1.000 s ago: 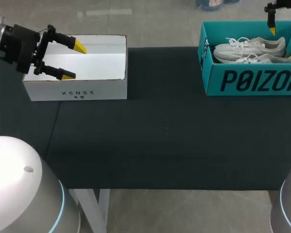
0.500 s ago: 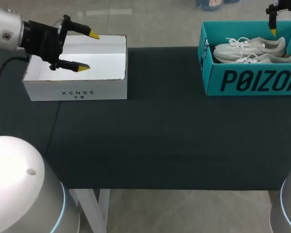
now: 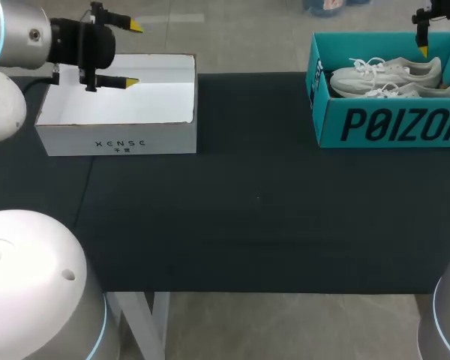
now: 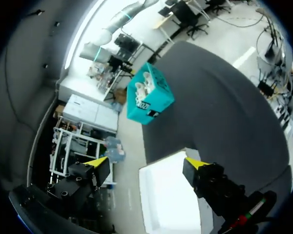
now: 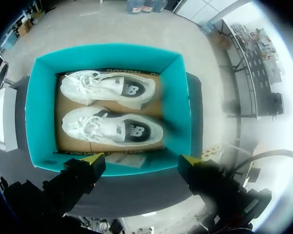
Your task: Take the shoe out of the shoebox, open the shoe tongue, remove and reinsert the insole, then place the shoe into the shoebox
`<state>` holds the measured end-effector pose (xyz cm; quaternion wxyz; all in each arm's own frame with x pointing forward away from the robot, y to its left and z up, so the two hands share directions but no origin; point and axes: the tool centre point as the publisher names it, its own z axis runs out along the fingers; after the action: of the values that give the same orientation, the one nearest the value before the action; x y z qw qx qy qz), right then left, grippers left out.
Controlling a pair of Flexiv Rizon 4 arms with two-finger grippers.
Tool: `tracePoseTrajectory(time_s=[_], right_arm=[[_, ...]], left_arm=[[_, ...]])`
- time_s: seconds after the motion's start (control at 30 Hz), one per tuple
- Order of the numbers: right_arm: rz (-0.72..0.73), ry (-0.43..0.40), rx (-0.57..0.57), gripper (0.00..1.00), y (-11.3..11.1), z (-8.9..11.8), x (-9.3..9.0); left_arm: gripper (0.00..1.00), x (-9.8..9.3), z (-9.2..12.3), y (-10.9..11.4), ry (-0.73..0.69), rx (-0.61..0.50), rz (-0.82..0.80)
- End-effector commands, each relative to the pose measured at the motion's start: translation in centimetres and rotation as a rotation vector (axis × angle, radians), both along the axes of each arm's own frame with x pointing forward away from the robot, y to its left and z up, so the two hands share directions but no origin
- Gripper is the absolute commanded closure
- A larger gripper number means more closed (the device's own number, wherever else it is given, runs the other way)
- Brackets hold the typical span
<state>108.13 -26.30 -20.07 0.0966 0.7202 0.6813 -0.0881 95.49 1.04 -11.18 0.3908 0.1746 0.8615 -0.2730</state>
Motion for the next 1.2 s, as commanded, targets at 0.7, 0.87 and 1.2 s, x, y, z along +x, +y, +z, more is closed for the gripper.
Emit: tracePoseTrajectory(time_s=[0.7, 0.87, 1.2], right_arm=[[0.000, -0.001, 0.001, 0.00, 0.0, 0.0, 0.0], [0.000, -0.001, 0.001, 0.00, 0.0, 0.0, 0.0], [0.000, -0.001, 0.001, 0.00, 0.0, 0.0, 0.0]], left_arm=[[0.00, 3.1, 2.5, -0.2, 0.419, -0.197, 1.050], [0.00, 5.1, 1.5, -0.4, 0.644, 0.001, 1.169], [0.00, 8.0, 0.0, 0.8, 0.901, -0.028, 1.240]])
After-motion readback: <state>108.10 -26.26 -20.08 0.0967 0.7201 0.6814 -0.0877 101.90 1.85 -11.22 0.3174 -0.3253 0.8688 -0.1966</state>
